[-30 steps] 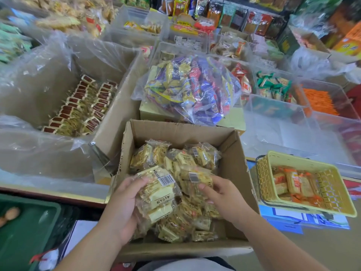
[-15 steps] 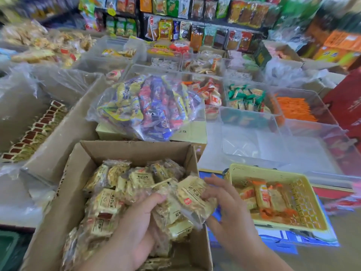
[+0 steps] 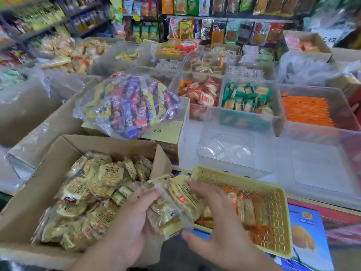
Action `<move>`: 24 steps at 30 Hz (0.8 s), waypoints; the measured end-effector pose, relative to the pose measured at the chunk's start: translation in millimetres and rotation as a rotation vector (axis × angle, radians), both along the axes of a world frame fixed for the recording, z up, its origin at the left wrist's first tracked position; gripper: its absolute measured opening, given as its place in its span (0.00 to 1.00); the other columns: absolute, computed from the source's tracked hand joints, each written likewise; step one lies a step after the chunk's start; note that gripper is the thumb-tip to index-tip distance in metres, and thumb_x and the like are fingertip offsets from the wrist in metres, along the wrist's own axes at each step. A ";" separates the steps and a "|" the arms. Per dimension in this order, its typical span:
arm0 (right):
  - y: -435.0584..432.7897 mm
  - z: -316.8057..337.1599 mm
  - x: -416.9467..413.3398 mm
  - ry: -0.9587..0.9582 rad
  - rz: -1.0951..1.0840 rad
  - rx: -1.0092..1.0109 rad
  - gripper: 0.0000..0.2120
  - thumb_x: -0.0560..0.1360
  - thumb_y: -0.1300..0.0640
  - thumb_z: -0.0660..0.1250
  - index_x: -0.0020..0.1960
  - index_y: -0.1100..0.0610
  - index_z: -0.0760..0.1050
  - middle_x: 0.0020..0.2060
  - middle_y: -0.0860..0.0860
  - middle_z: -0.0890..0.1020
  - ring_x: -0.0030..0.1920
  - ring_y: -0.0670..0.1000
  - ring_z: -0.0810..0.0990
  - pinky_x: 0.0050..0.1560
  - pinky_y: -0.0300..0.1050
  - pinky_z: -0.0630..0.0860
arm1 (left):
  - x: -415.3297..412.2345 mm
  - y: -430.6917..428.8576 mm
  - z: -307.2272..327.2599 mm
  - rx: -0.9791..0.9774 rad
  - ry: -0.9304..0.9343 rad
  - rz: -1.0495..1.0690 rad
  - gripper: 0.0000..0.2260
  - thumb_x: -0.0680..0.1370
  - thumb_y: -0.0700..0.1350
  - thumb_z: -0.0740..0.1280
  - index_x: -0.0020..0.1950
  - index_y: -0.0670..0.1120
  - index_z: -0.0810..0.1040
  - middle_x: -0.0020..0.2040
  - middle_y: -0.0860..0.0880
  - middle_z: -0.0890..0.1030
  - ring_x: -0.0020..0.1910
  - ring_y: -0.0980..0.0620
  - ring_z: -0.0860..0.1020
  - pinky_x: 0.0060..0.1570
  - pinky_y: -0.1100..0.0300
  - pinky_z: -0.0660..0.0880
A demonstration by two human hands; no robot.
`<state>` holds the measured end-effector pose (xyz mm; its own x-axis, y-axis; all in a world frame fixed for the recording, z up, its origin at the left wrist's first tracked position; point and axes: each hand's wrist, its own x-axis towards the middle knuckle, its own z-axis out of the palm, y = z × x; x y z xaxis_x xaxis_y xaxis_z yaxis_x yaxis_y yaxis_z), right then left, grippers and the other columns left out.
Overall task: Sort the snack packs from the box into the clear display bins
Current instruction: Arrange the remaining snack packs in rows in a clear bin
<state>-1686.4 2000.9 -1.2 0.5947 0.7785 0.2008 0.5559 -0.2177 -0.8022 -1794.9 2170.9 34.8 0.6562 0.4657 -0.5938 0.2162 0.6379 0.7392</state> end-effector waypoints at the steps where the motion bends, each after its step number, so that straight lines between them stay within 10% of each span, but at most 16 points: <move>1: -0.7 2.2 1.9 0.051 0.018 0.004 0.38 0.66 0.38 0.75 0.73 0.40 0.66 0.67 0.31 0.70 0.71 0.43 0.69 0.67 0.37 0.68 | 1.5 -0.3 0.4 0.022 -0.021 -0.007 0.13 0.67 0.47 0.75 0.51 0.51 0.87 0.54 0.41 0.87 0.50 0.41 0.87 0.40 0.46 0.84; 7: 14.1 10.9 11.8 0.177 -0.078 -0.033 0.37 0.64 0.25 0.71 0.69 0.32 0.64 0.68 0.26 0.67 0.69 0.33 0.67 0.62 0.25 0.65 | 13.9 8.3 3.1 0.219 -0.039 -0.110 0.11 0.73 0.46 0.76 0.52 0.59 0.84 0.54 0.46 0.87 0.51 0.42 0.87 0.39 0.52 0.83; 14: 27.3 22.0 38.0 0.320 -0.244 -0.015 0.17 0.73 0.40 0.69 0.61 0.36 0.72 0.55 0.35 0.82 0.44 0.46 0.85 0.47 0.56 0.83 | 45.8 25.0 7.7 0.289 -0.059 -0.244 0.12 0.73 0.48 0.76 0.49 0.66 0.82 0.51 0.52 0.88 0.48 0.50 0.87 0.40 0.55 0.81; 20: 10.1 13.7 79.8 0.415 -0.244 0.042 0.07 0.79 0.45 0.64 0.57 0.39 0.76 0.49 0.42 0.85 0.41 0.45 0.83 0.38 0.35 0.78 | 82.2 16.2 1.0 0.198 -0.024 -0.222 0.11 0.77 0.40 0.74 0.47 0.58 0.85 0.51 0.46 0.88 0.48 0.48 0.87 0.36 0.59 0.82; 24: -4.3 -12.3 120.3 0.545 -0.207 0.007 0.07 0.84 0.52 0.62 0.58 0.45 0.77 0.53 0.46 0.85 0.54 0.50 0.83 0.58 0.52 0.79 | 108.0 7.3 -8.0 0.115 0.054 -0.069 0.13 0.72 0.42 0.76 0.56 0.46 0.84 0.50 0.43 0.88 0.48 0.44 0.86 0.40 0.53 0.81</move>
